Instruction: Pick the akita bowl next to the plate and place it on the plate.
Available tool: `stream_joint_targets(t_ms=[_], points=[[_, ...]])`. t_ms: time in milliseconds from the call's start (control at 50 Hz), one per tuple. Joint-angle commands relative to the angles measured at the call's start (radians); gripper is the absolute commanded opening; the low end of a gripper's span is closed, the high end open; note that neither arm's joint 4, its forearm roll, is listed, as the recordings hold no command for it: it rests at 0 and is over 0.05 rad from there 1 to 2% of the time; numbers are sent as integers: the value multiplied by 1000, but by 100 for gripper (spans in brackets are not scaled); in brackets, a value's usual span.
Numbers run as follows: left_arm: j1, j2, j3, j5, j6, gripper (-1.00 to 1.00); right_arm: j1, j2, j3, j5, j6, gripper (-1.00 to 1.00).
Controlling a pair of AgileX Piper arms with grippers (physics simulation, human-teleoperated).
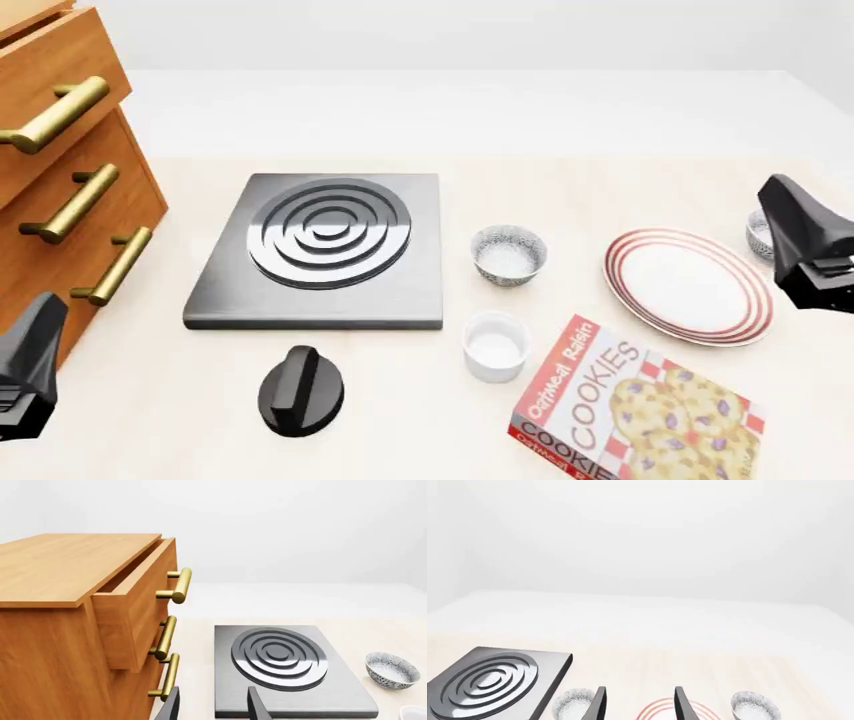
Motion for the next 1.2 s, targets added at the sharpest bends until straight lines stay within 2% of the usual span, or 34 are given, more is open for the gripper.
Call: stream_joint_targets(t_ms=[20, 440, 1200], points=[[0, 0, 0, 0, 0, 100, 1, 98, -31, -64, 9, 100], [0, 0, 0, 0, 0, 100, 6, 242, -76, -148, 13, 100], [0, 0, 0, 0, 0, 100, 20, 411, -176, -212, 4, 100]])
